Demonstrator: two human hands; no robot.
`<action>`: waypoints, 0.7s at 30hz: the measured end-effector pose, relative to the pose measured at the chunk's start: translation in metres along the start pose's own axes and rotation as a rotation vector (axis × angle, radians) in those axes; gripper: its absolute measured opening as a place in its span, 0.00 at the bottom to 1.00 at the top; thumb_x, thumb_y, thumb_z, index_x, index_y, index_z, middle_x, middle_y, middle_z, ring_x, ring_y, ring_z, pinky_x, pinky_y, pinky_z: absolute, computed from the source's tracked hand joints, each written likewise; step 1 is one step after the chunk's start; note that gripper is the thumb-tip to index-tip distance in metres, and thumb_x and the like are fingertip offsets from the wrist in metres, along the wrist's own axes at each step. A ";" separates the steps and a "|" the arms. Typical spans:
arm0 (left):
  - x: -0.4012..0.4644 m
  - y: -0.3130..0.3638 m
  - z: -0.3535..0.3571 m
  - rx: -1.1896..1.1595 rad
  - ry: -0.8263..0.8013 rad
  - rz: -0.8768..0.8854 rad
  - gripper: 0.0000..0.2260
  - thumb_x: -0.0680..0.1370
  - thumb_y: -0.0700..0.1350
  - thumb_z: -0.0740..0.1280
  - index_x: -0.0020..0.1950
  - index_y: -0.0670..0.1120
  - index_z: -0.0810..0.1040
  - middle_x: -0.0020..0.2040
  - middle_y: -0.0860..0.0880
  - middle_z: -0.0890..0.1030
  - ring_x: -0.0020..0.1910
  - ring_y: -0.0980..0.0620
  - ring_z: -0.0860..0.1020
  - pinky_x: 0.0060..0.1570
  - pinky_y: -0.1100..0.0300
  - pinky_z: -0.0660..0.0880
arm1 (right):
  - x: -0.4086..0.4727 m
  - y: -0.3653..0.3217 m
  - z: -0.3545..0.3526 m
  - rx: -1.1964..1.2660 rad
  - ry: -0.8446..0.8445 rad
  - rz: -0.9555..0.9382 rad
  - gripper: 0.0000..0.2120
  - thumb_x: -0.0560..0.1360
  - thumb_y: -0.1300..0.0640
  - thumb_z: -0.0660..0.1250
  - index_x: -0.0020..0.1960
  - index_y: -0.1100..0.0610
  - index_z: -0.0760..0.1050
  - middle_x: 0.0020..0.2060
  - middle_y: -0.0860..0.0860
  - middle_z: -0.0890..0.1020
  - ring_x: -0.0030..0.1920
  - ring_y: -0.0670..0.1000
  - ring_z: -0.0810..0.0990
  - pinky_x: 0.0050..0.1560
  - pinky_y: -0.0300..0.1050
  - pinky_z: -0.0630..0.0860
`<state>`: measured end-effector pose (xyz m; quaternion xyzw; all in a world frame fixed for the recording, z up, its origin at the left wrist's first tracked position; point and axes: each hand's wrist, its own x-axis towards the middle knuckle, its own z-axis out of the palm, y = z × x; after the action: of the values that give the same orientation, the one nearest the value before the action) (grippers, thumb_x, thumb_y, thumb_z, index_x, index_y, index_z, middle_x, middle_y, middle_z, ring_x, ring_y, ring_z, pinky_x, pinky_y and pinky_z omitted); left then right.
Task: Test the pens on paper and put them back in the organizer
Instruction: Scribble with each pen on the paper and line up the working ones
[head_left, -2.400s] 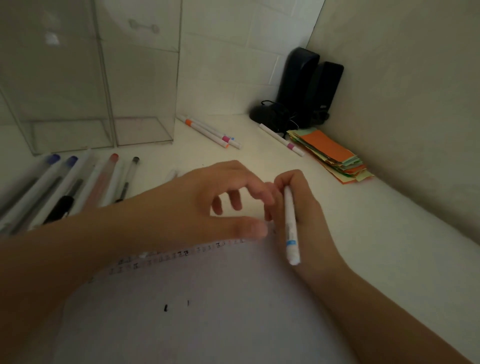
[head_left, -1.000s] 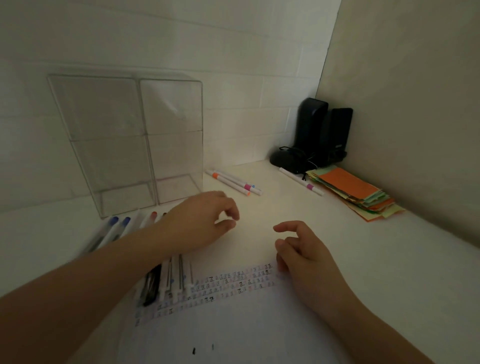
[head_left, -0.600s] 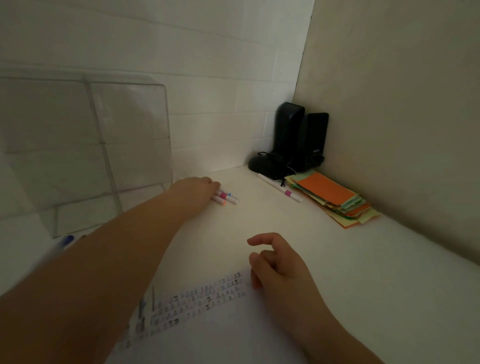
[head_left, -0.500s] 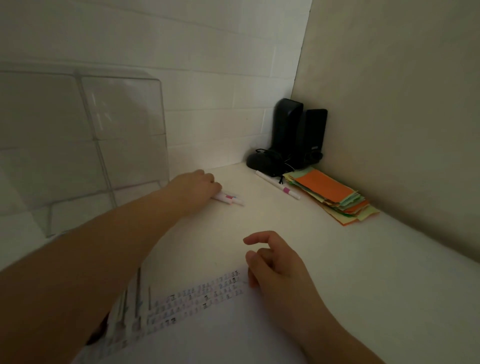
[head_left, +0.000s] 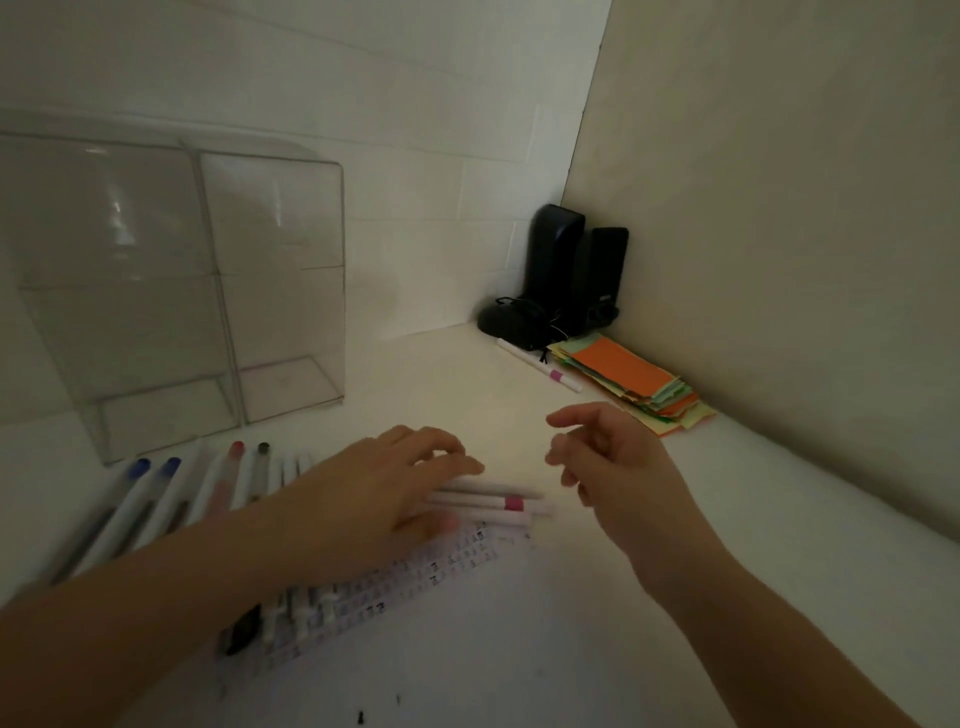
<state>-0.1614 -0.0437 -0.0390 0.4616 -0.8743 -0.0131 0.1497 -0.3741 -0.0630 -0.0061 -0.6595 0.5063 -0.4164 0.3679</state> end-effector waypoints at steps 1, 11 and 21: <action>-0.005 0.001 -0.003 -0.034 -0.023 0.037 0.20 0.75 0.59 0.53 0.65 0.58 0.66 0.65 0.55 0.70 0.57 0.58 0.70 0.52 0.60 0.72 | 0.009 -0.002 -0.004 -0.120 0.000 -0.020 0.08 0.75 0.62 0.62 0.48 0.51 0.76 0.39 0.51 0.79 0.33 0.44 0.74 0.33 0.35 0.69; -0.007 0.008 0.004 0.036 -0.162 0.207 0.18 0.76 0.61 0.53 0.67 0.64 0.63 0.71 0.59 0.64 0.71 0.53 0.61 0.67 0.57 0.56 | 0.131 0.043 0.009 -1.106 -0.201 -0.009 0.21 0.80 0.55 0.54 0.73 0.53 0.60 0.72 0.59 0.62 0.70 0.59 0.60 0.68 0.52 0.60; 0.005 0.020 -0.005 -0.127 -0.363 0.185 0.29 0.72 0.62 0.64 0.70 0.63 0.58 0.74 0.58 0.54 0.71 0.57 0.50 0.69 0.58 0.51 | 0.129 0.040 0.019 -1.157 -0.079 -0.190 0.12 0.76 0.64 0.56 0.56 0.56 0.73 0.52 0.54 0.78 0.50 0.55 0.76 0.50 0.48 0.74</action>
<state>-0.1789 -0.0358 -0.0303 0.3590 -0.9230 -0.1373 0.0190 -0.3530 -0.1958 -0.0272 -0.8106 0.5757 -0.0786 -0.0723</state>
